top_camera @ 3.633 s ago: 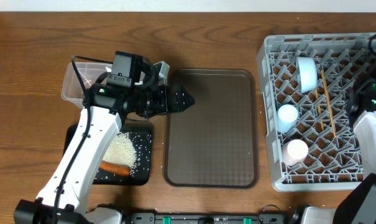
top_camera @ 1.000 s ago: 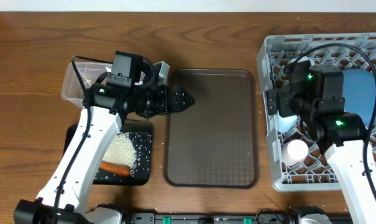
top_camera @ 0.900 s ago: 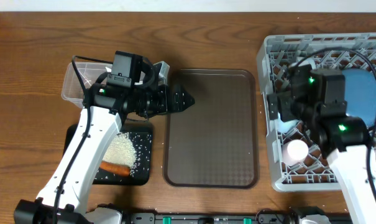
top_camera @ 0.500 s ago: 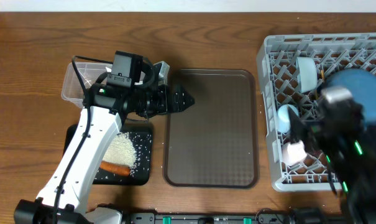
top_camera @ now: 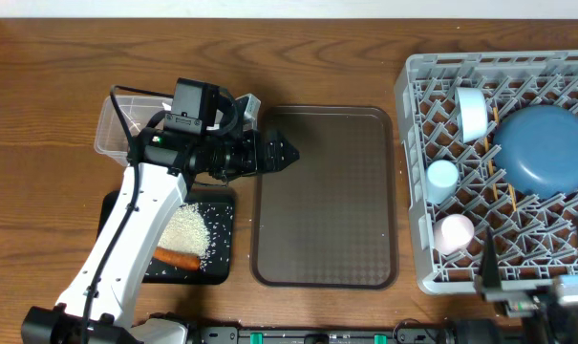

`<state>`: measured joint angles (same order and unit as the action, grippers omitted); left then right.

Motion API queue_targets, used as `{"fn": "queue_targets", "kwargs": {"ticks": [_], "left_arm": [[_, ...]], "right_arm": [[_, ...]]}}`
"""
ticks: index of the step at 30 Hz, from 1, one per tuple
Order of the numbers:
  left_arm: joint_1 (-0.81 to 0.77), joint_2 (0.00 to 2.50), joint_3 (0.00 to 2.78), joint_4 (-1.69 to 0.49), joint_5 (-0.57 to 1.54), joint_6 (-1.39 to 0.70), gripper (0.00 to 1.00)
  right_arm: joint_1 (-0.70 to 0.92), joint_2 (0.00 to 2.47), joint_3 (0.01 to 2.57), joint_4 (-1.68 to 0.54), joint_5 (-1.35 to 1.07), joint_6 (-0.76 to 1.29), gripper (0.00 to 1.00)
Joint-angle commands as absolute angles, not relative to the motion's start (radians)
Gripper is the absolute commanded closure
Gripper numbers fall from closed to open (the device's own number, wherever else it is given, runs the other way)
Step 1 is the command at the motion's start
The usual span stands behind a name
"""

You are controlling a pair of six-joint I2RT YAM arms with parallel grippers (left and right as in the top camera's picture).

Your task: Sort waste into correct bins and load items into the dishwasher rack

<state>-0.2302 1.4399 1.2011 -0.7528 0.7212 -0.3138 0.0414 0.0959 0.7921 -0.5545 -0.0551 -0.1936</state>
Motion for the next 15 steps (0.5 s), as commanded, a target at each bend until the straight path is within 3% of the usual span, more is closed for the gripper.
{"fn": "queue_targets", "kwargs": {"ticks": [1, 10, 15], "left_arm": [[-0.228, 1.431, 1.207, -0.754, 0.713, -0.305, 0.02], [-0.228, 1.431, 1.207, -0.754, 0.713, -0.304, 0.02], [-0.228, 1.431, 1.207, -0.754, 0.713, -0.304, 0.02]], "right_arm": [[0.018, 0.053, 0.65, -0.459, -0.059, -0.099, 0.01], [0.012, 0.006, 0.258, 0.003, -0.057, 0.096, 0.01], [0.012, 0.006, 0.096, 0.198, -0.057, 0.101, 0.01]]}}
